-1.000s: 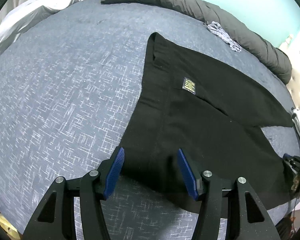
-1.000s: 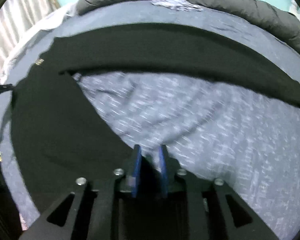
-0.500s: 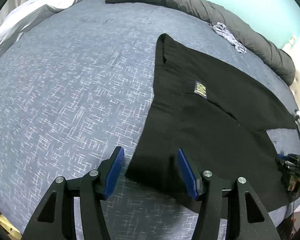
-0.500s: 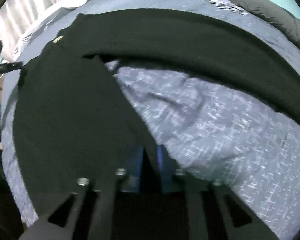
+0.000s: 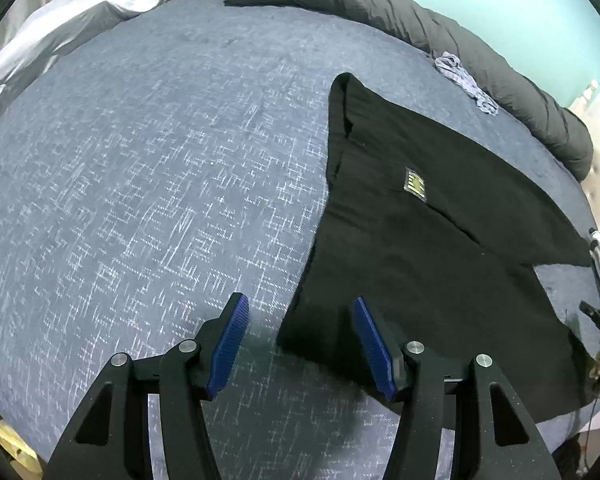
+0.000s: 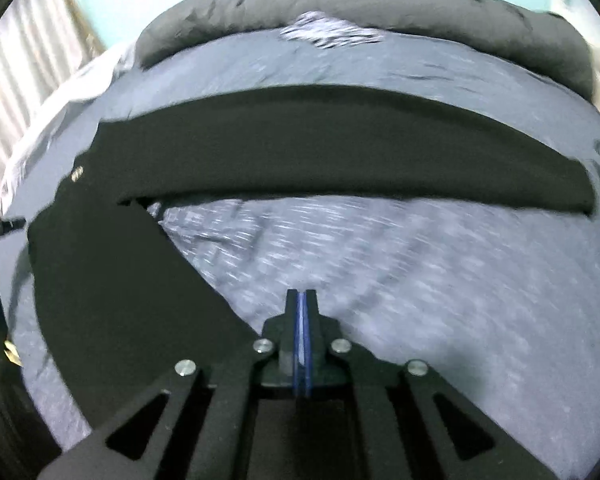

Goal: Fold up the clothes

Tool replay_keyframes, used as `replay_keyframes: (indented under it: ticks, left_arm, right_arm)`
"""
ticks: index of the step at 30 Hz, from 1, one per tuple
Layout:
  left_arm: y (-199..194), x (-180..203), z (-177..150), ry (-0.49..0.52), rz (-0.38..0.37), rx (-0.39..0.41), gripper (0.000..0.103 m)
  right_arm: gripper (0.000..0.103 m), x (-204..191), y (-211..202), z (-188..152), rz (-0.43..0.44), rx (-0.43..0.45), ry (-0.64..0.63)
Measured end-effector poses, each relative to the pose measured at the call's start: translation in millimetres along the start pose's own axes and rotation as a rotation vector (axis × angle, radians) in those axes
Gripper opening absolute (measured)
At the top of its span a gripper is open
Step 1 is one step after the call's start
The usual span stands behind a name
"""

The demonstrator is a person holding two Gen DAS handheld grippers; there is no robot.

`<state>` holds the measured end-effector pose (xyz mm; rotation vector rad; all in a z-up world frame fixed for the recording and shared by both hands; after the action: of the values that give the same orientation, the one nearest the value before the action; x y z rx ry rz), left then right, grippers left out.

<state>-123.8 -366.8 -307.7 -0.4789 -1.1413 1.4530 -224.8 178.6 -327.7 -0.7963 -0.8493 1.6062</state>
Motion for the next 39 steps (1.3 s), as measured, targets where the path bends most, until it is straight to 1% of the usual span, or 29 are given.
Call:
replay_keyframes:
  ticks: [2, 4, 5, 7, 10, 13, 14, 15, 16, 19, 23, 24, 26, 33, 35, 39]
  left_arm:
    - [-2, 0, -4, -0.005, -0.007, -0.005, 0.059]
    - [-3, 3, -9, -0.005, -0.017, -0.012, 0.059]
    - [-3, 4, -11, -0.004, -0.023, -0.016, 0.059]
    - [-3, 7, -16, -0.006, -0.032, -0.022, 0.059]
    - [-3, 14, -25, -0.003, -0.044, -0.033, 0.059]
    - [-1, 17, -33, -0.009, -0.058, -0.048, 0.059]
    - [0, 18, -36, -0.011, -0.062, -0.053, 0.060]
    - [0, 19, -39, -0.013, -0.067, -0.058, 0.060]
    - [0, 19, -42, -0.017, -0.069, -0.060, 0.060]
    - [-1, 20, -49, -0.026, -0.079, -0.066, 0.060]
    - [-5, 22, -55, -0.021, -0.082, -0.068, 0.060]
    - [-5, 23, -56, -0.022, -0.084, -0.069, 0.062]
    - [-4, 23, -59, -0.029, -0.094, -0.076, 0.064]
    - [0, 25, -64, -0.027, -0.096, -0.092, 0.064]
    - [0, 25, -63, -0.030, -0.102, -0.093, 0.064]
    - [2, 24, -62, -0.034, -0.108, -0.096, 0.064]
  right_arm:
    - [0.016, 26, -23, -19, -0.021, -0.002, 0.033]
    - [0.041, 53, -47, -38, -0.042, -0.005, 0.066]
    - [0.043, 66, -58, -47, -0.052, -0.006, 0.083]
    - [0.043, 93, -81, -66, -0.074, -0.009, 0.116]
    - [0.044, 132, -112, -109, -0.111, -0.020, 0.199]
    - [0.045, 157, -128, -142, -0.123, -0.019, 0.277]
    - [0.046, 164, -134, -154, -0.128, -0.016, 0.306]
    - [0.050, 171, -140, -163, -0.130, -0.017, 0.330]
    - [0.052, 176, -143, -174, -0.127, -0.023, 0.359]
    - [0.053, 185, -145, -198, -0.128, -0.037, 0.424]
    - [0.056, 192, -145, -217, -0.146, -0.044, 0.476]
    - [0.056, 194, -145, -221, -0.149, -0.048, 0.489]
    - [0.057, 197, -144, -227, -0.160, -0.054, 0.516]
    - [0.058, 207, -147, -244, -0.199, -0.077, 0.594]
    - [0.059, 207, -149, -248, -0.189, -0.087, 0.607]
    - [0.059, 210, -150, -250, -0.165, -0.081, 0.634]
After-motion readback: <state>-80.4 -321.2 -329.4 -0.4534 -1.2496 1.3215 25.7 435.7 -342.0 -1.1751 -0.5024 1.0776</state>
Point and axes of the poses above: each gripper's, at about its wrist camera, not at the fingertips, and y roughly the way its jaws point, x to its right, z to its top, the point moved 5 cm from there along y, roughly the way its jaws point, and after that the axes turned 6 degrees about -z, right-handed, at the moved point
